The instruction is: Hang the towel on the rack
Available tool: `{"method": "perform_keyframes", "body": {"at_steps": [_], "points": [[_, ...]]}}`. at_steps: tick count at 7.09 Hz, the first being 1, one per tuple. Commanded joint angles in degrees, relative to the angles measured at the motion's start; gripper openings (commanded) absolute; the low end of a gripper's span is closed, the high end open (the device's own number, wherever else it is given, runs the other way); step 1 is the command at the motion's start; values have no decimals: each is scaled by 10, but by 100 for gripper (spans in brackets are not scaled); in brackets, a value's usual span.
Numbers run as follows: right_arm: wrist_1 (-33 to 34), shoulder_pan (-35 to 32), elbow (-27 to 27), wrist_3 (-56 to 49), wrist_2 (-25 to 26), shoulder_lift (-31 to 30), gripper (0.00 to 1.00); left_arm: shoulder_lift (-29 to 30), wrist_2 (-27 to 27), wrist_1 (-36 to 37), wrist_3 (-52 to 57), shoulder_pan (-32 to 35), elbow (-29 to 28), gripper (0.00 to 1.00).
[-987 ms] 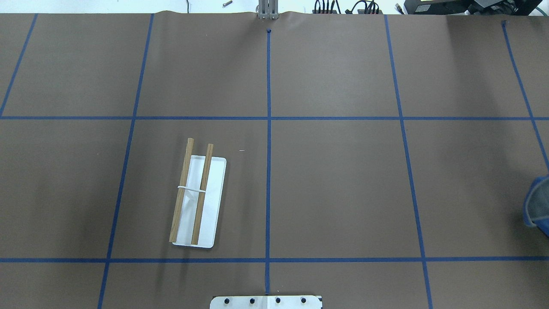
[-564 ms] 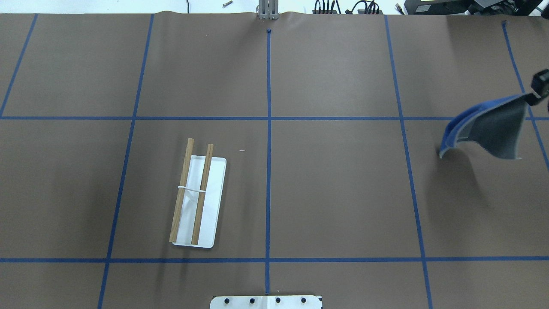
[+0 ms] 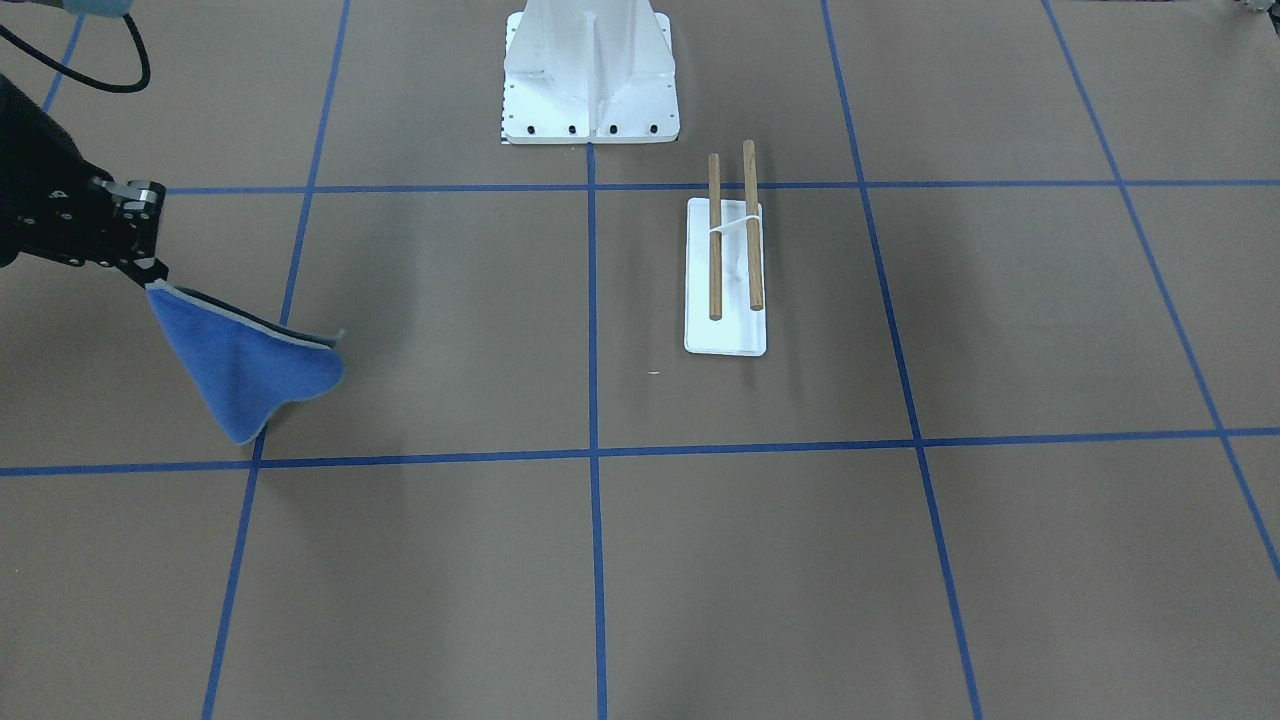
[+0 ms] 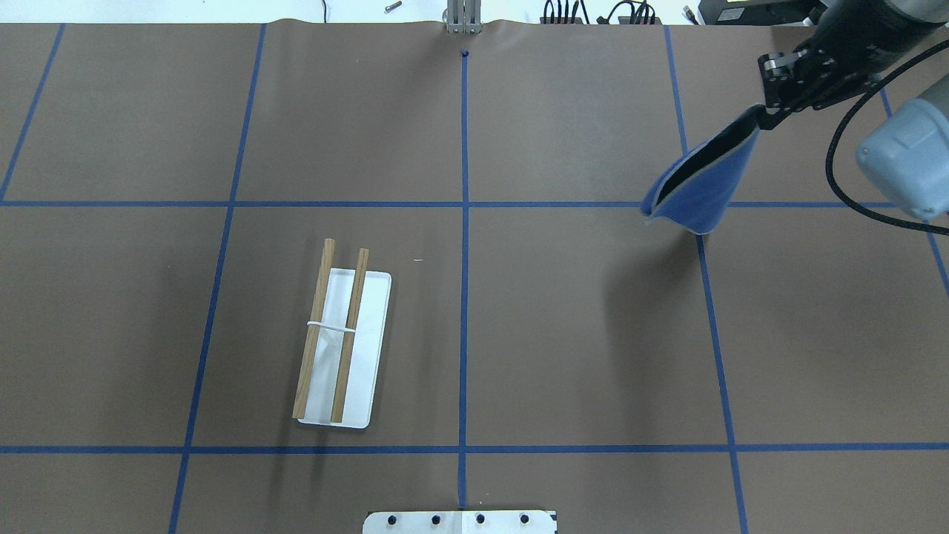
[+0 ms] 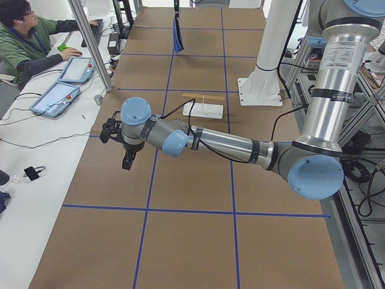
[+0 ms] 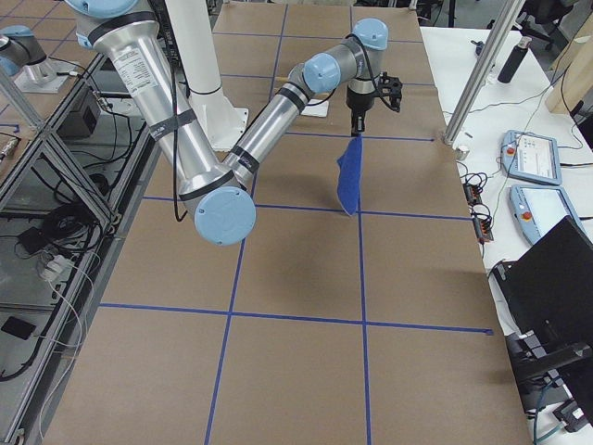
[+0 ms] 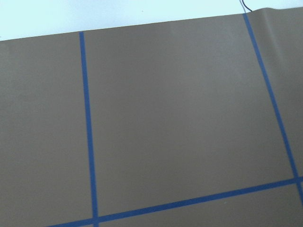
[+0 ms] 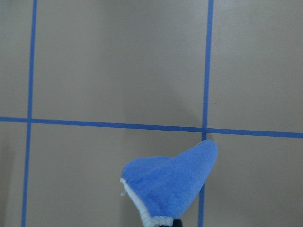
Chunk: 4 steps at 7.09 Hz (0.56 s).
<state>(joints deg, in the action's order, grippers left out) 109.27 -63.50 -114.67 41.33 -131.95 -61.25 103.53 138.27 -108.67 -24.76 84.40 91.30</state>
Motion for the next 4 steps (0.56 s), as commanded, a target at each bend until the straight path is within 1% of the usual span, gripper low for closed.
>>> {"method": "perform_keyframes", "body": {"at_steps": [1, 2, 3, 4], "points": [[-37, 65, 1, 153, 72, 53, 0, 95, -1, -3, -319, -102, -3, 98], [-37, 92, 1, 192, 105, 76, 0, 126, -2, -6, -452, -134, -4, 98], [-37, 114, 1, 201, 129, 94, 0, 161, -3, -6, -571, -169, -10, 98], [-37, 117, 1, 216, 135, 104, 0, 203, -5, -7, -684, -201, -19, 98]]}}
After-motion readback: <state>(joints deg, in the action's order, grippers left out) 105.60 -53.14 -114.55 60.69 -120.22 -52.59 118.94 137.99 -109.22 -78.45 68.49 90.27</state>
